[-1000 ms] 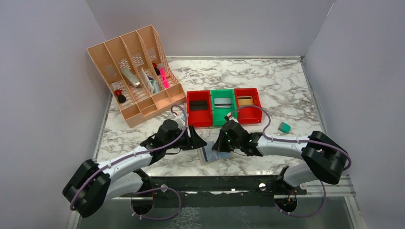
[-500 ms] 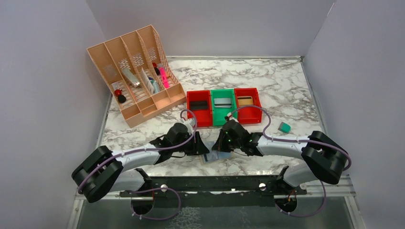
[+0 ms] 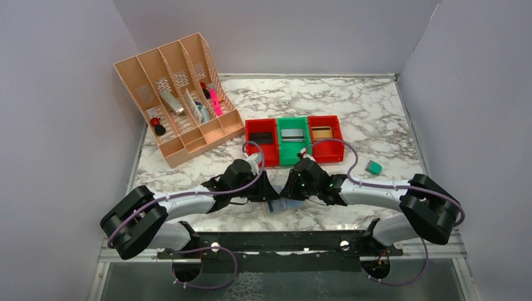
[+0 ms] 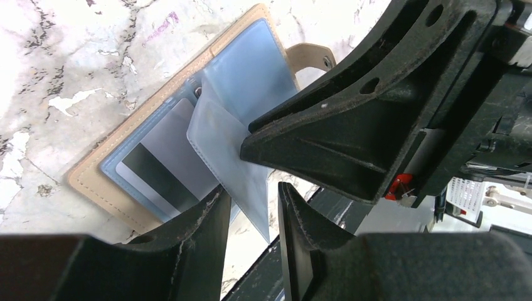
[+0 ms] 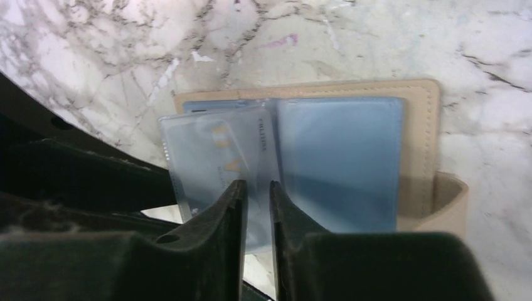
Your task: Take the credit cards out of the card holder
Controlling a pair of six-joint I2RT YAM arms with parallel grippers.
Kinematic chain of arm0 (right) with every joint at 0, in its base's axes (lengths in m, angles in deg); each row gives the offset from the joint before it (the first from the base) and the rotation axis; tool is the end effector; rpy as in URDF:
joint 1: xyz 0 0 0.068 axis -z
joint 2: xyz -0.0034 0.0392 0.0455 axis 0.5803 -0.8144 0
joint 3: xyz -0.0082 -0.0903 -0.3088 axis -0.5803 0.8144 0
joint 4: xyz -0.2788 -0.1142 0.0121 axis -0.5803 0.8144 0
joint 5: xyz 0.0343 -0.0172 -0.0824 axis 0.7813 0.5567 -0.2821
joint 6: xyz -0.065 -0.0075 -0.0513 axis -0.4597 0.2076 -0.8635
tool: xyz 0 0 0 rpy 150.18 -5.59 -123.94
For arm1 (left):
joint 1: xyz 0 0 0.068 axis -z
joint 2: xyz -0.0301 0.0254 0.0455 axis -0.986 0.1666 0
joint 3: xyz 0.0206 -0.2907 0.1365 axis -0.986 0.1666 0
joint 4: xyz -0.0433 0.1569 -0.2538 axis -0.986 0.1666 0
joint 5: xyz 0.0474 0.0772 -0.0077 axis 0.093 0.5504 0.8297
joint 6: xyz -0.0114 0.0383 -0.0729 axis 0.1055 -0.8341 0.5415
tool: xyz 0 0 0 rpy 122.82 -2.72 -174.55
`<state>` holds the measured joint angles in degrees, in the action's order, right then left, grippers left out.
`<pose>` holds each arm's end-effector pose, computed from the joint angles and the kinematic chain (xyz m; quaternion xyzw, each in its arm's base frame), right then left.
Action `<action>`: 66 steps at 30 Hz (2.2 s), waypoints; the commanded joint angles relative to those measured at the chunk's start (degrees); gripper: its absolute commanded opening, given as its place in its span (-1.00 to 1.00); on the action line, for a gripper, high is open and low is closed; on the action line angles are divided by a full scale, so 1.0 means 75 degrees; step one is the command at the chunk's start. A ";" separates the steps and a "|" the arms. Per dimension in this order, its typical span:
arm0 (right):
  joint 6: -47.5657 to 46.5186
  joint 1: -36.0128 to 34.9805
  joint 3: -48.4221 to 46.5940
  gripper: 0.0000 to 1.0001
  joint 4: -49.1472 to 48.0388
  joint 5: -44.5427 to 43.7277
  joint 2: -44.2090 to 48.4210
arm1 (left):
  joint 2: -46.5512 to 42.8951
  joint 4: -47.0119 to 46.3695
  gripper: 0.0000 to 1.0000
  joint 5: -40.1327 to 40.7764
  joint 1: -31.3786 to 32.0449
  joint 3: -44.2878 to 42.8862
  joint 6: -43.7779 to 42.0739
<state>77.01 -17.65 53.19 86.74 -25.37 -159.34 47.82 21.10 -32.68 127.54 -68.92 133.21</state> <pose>0.1853 0.2479 0.1505 0.0066 0.9260 0.3061 0.2207 0.1726 -0.2198 0.1516 0.0598 0.8723 -0.4408 0.2028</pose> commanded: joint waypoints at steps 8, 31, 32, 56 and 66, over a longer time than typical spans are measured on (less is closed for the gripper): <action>-0.0105 0.0052 -0.0272 -0.31 0.1669 -0.1770 0.1125 | 0.0310 -0.0272 -0.27 -0.0320 0.0162 -0.0488 -0.0148; 0.0880 0.0059 0.0625 -0.31 0.2194 -0.3438 0.3394 | 0.0905 -0.0360 -0.26 0.0411 0.0961 -0.1176 -0.0230; 0.0790 0.0053 0.0611 -0.31 0.2109 -0.3347 0.3346 | 0.0771 -0.0270 -0.25 0.0540 0.0952 -0.1107 -0.0228; -0.1180 0.0052 -0.0714 -0.38 0.1569 -0.1165 0.0347 | -0.0601 0.0115 0.18 0.1783 0.0753 -0.0245 0.0253; -0.1093 0.0053 -0.0829 -0.39 0.2234 -0.1385 -0.0526 | -0.0035 -0.0495 0.24 0.1113 0.0753 -0.0198 0.0367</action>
<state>68.88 -17.56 48.18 99.22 -35.33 -160.96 45.07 20.21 -20.50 133.29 -68.90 136.01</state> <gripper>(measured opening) 0.308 0.613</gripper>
